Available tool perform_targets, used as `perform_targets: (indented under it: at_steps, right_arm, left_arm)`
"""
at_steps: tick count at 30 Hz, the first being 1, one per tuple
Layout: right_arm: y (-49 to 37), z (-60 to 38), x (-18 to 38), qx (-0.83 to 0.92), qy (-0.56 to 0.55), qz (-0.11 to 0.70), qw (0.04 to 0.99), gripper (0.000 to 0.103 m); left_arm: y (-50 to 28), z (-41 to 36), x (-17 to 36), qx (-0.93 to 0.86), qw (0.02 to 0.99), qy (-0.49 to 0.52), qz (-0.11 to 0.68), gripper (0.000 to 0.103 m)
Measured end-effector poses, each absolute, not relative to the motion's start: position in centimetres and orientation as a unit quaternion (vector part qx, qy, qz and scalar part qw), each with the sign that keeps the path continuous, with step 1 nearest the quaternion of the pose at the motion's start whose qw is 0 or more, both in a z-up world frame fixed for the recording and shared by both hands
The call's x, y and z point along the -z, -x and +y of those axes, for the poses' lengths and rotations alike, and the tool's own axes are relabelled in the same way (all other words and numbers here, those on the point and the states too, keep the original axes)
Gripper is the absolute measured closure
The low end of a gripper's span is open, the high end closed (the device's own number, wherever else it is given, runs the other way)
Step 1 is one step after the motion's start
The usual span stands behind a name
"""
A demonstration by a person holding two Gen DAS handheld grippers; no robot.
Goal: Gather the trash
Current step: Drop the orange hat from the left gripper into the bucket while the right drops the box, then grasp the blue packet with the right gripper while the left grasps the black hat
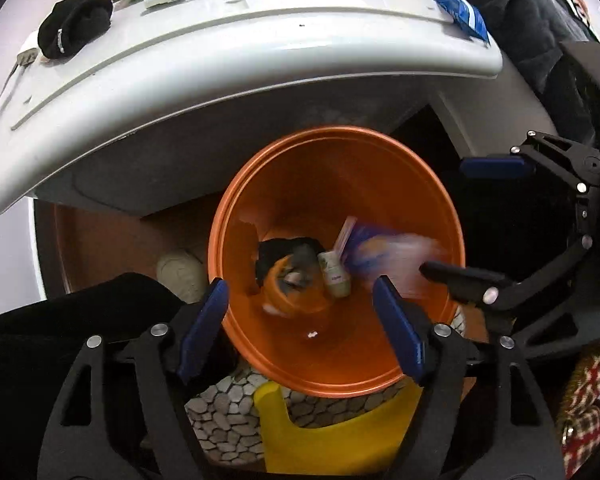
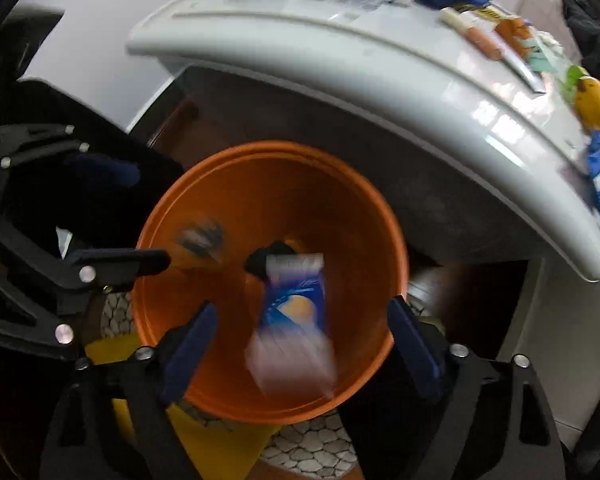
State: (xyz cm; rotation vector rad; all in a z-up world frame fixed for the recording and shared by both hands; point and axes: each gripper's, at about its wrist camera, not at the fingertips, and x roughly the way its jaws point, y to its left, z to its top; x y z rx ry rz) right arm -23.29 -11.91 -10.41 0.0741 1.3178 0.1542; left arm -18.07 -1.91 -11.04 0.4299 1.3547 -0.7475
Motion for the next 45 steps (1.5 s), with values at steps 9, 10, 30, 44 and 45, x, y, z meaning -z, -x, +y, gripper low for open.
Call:
perform_targets:
  at_steps: [9, 10, 30, 44, 45]
  right_arm:
    - [20.5, -24.0, 4.2, 0.101, -0.126, 0.521, 0.838, 0.012]
    - [19.9, -26.2, 3.4, 0.133, -0.147, 0.507, 0.839, 0.01]
    - [14.0, -30.9, 7.1, 0.186, -0.162, 0.511, 0.823, 0.073]
    - [12.6, -25.4, 1.7, 0.081, -0.123, 0.438, 0.887, 0.072]
    - [12.6, -25.3, 1.6, 0.08, -0.123, 0.439, 0.887, 0.071]
  left_arm:
    - [13.8, -1.7, 5.2, 0.319, 0.791, -0.154, 0.499, 0.027]
    - [13.0, -1.8, 4.3, 0.314, 0.805, -0.152, 0.479, 0.027]
    - [4.5, -0.5, 5.3, 0.26, 0.852, -0.069, 0.449, 0.022]
    - [-6.7, 1.5, 5.7, 0.106, 0.862, 0.007, 0.497, 0.017]
    - [-7.4, 1.1, 6.3, 0.094, 0.862, -0.003, 0.499, 0.017]
